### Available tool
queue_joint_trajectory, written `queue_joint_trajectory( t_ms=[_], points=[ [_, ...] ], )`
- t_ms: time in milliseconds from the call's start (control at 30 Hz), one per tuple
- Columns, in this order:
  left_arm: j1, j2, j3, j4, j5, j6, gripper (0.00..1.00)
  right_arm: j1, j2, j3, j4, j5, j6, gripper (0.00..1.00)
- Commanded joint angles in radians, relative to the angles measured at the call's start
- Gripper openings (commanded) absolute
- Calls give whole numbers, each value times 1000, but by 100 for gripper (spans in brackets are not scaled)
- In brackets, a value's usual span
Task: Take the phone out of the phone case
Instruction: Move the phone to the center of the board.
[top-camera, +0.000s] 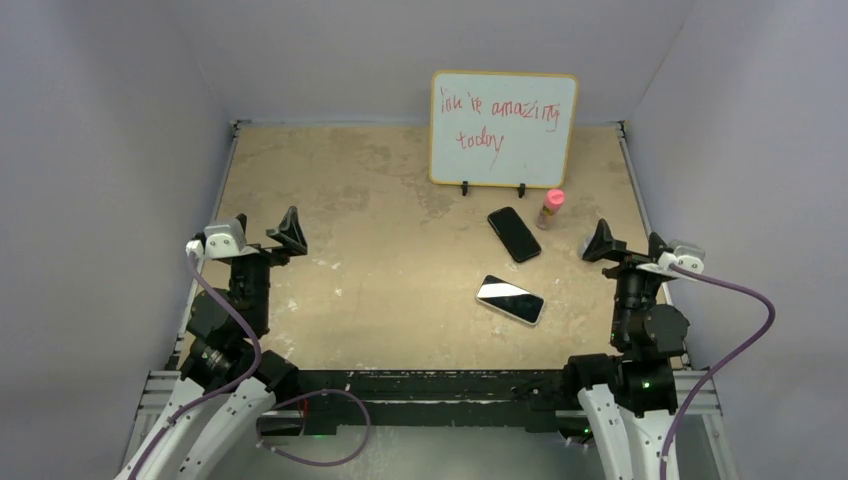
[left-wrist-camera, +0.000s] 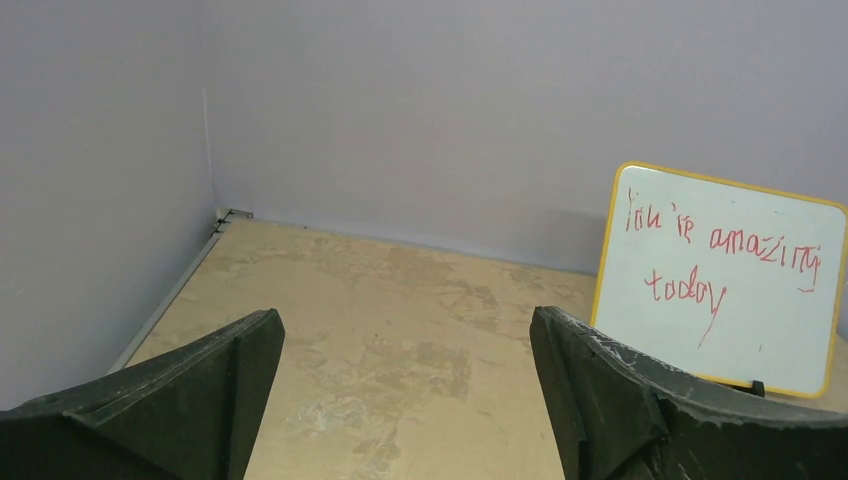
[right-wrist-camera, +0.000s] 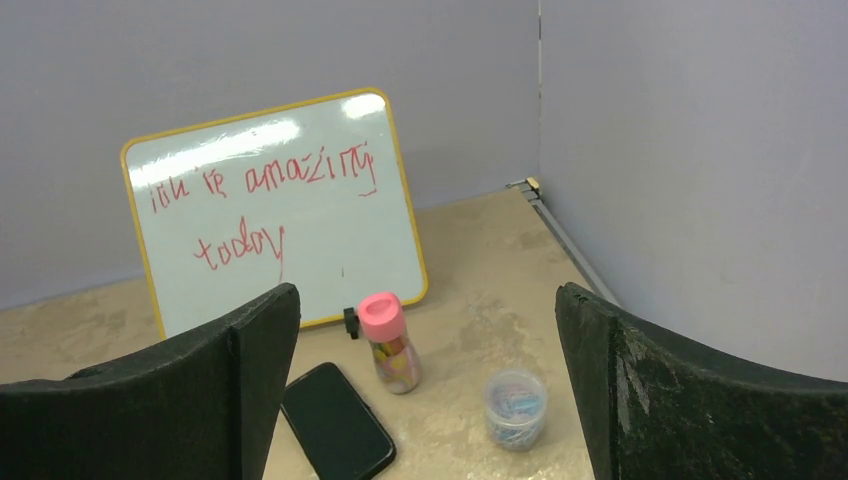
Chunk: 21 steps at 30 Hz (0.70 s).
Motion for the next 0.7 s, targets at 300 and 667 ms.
queue_joint_trajectory(
  t_ms=[300,667],
  points=[
    [6,-37,27,-32,1,-44,100,-3,128,103,-88,-9,151,99],
    [6,-85,79,-144,53,-104,100,-4,531,456,-567,-143,238,99]
  ],
)
